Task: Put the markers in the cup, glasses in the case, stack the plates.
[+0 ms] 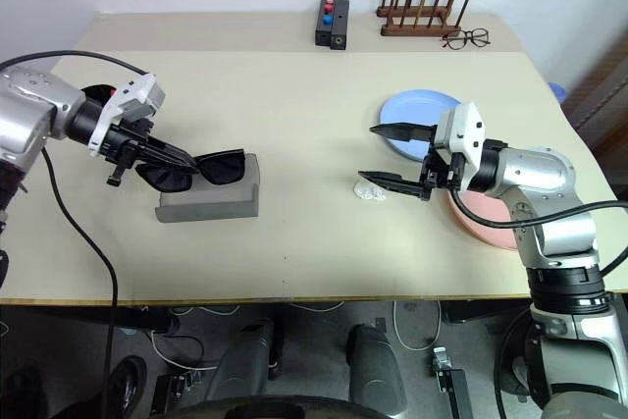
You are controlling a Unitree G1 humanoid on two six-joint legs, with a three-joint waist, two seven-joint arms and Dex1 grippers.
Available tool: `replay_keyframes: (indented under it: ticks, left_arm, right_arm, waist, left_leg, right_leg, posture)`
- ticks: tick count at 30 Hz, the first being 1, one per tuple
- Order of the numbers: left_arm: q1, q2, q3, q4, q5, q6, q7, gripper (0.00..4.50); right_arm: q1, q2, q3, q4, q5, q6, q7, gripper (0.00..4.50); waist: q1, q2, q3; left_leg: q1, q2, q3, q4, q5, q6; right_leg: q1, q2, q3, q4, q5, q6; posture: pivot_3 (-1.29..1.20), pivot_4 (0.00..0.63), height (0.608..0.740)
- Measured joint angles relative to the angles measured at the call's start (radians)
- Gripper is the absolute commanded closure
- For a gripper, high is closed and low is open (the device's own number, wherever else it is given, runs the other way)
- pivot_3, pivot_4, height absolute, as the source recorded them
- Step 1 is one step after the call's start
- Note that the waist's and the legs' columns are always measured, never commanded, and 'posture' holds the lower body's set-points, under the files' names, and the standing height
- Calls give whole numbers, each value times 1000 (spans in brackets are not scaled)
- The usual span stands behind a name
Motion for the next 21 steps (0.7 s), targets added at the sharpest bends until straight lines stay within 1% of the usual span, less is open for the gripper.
replay_keyframes:
  ticks: [5,8,15,21]
  left_arm:
    - [-1,-24,0,83,-15,-79,0,4482]
    - [-2,-25,-12,106,-24,-86,0,4482]
    - [-1,-15,-60,104,-56,-98,0,4482]
    - [11,-16,-115,126,-21,-176,0,4482]
  right_arm:
    - [0,4,-3,-52,143,139,24,1086]
    - [0,7,-3,-85,193,185,26,1086]
    - [0,21,-2,-87,187,194,19,1086]
    - [0,21,-2,-87,176,193,18,1086]
  waist:
    - [-1,0,0]
    - [-1,0,0]
    - [-1,0,0]
    - [0,0,0]
  left_leg:
    - [0,0,0,0,0,0]
    - [0,0,0,0,0,0]
    - [0,0,0,0,0,0]
    - [0,0,0,0,0,0]
  right_leg:
    - [0,0,0,1,0,0]
    - [0,0,0,0,0,0]
    - [0,0,0,0,0,0]
    - [0,0,0,0,0,0]
  posture:
    - [0,150,740]
    - [0,150,740]
    - [0,150,740]
    - [0,150,740]
